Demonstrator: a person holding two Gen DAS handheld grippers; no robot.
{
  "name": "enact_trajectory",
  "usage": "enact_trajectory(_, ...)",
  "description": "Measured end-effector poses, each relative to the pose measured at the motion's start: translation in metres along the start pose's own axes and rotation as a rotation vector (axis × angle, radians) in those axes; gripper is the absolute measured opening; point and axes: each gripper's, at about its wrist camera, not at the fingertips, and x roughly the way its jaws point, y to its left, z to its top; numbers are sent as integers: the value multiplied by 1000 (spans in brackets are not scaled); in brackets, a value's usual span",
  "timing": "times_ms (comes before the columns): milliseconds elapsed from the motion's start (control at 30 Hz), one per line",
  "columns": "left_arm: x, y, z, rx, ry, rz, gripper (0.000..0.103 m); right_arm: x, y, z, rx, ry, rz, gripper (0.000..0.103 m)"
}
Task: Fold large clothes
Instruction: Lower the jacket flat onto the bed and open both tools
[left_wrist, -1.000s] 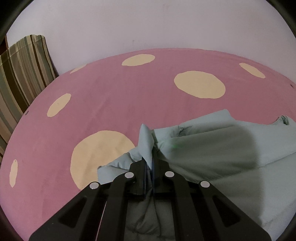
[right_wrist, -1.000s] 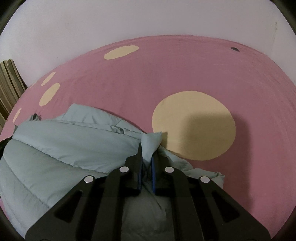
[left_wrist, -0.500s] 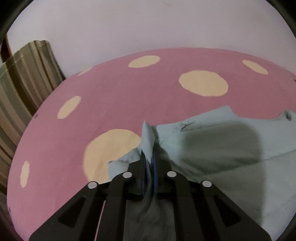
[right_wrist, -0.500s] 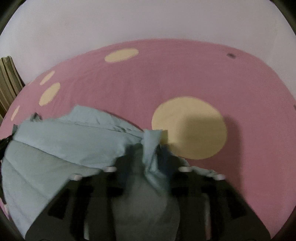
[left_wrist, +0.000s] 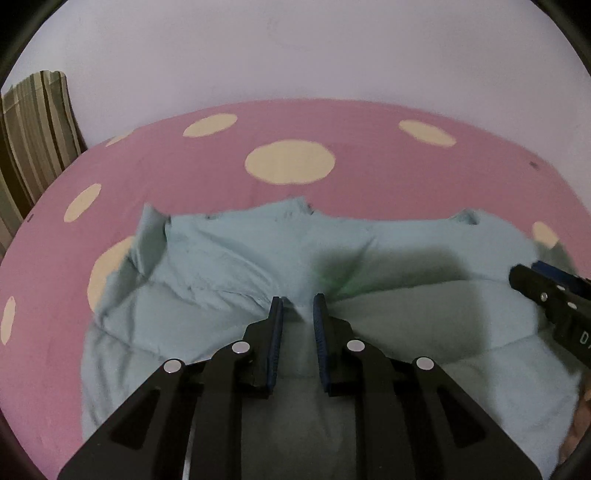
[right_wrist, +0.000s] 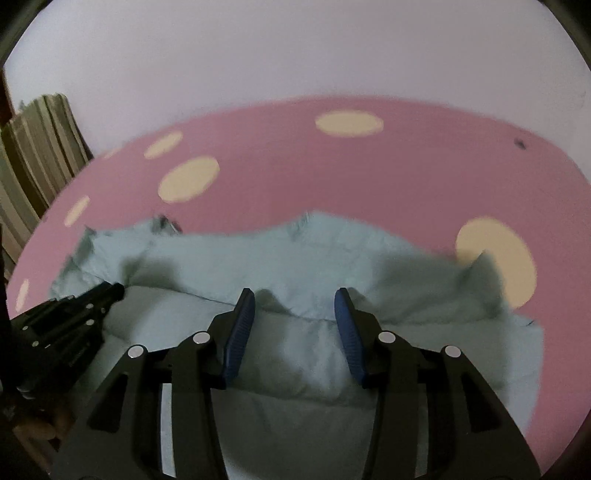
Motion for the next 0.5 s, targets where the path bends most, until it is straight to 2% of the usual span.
enact_trajectory(100, 11, 0, -7, -13, -11, 3, 18, 25, -4, -10, 21, 21, 3, 45)
enact_trajectory(267, 23, 0, -11, -4, -25, 5, 17, 37, -2, -14, 9, 5, -24, 45)
enact_trajectory(433, 4, -7, -4, 59, -31, 59, 17, 21, -3, -12, 1, -2, -43, 45)
enact_trajectory(500, -15, -4, -6, 35, -41, 36, 17, 1, -1, -13, 21, -23, -46, 45)
